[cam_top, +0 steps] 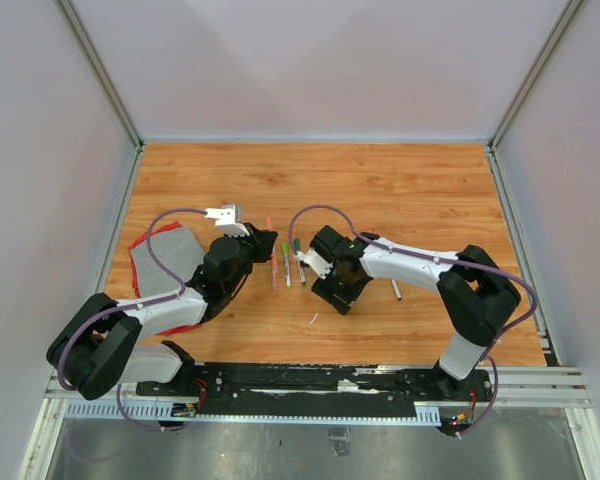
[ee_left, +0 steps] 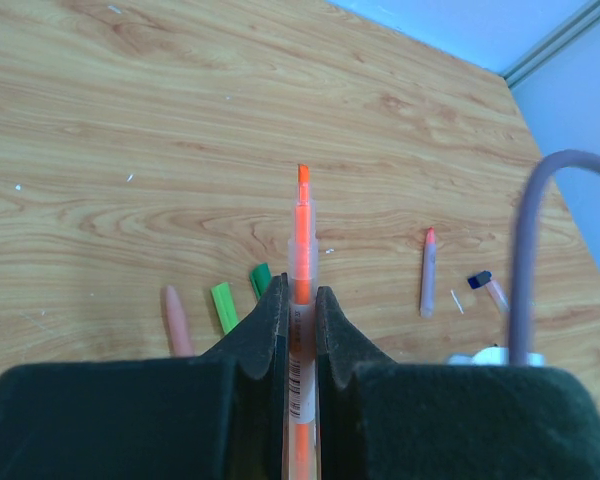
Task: Insert the pens into the pen caps
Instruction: Place the pen cap at the center of the board, then insert the pen cap onto the pen.
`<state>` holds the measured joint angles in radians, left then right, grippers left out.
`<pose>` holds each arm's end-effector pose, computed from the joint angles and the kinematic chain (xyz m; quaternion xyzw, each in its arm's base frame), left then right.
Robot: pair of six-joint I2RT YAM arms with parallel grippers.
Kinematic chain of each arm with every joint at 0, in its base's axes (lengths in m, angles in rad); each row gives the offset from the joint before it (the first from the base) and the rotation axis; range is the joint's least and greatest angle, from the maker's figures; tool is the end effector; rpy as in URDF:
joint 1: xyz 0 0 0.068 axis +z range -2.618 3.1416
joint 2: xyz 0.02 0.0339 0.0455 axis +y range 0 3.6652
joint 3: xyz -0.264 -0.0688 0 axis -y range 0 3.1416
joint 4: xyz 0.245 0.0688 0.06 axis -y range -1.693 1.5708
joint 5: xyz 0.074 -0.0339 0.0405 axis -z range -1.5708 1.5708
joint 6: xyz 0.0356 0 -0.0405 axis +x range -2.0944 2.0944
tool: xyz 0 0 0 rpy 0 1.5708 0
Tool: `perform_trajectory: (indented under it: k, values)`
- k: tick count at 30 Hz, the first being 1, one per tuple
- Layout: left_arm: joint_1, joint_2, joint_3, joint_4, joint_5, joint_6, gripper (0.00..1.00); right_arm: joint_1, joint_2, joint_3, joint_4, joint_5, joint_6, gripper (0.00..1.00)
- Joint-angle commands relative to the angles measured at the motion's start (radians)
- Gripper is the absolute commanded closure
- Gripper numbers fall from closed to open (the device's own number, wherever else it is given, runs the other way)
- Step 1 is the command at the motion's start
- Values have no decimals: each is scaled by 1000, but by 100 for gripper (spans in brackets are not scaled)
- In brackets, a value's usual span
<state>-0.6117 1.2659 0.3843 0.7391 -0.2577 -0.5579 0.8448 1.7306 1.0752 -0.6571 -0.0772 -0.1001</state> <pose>0.2100 -0.1362 0.1990 -0.0640 0.7514 -0.2776 0.5952 0.2109 0.2417 0.1665 -0.4554 0.8801 0.0825 0.1060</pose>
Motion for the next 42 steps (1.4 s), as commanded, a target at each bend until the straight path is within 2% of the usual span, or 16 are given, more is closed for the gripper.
perform_trajectory:
  k: [1, 4, 9, 13, 19, 27, 33, 42]
  values:
    - [4, -13, -2, 35, -20, 3, 100, 7, -123, -17, 24, 46, 91, 37]
    - [4, -13, -1, 32, -21, 3, 100, 5, -167, -31, 51, 118, 232, 36]
    - [4, -7, 3, 28, -17, 3, 100, 5, -185, -39, 17, 235, 659, 36]
    - [4, -3, 6, 28, -10, 3, 99, 9, -185, -45, -20, 262, 979, 37]
    - [4, -1, 9, 26, 0, 1, 99, 56, -192, -71, -28, 306, 1275, 37]
    - [4, 6, 14, 26, 12, 1, 99, 65, -217, -144, -19, 351, 1462, 42]
    - [4, 11, 15, 32, 24, 1, 99, 63, -194, -159, 8, 333, 1477, 46]
    - [4, 16, 17, 34, 34, 3, 99, 36, -156, -160, 24, 319, 1475, 57]
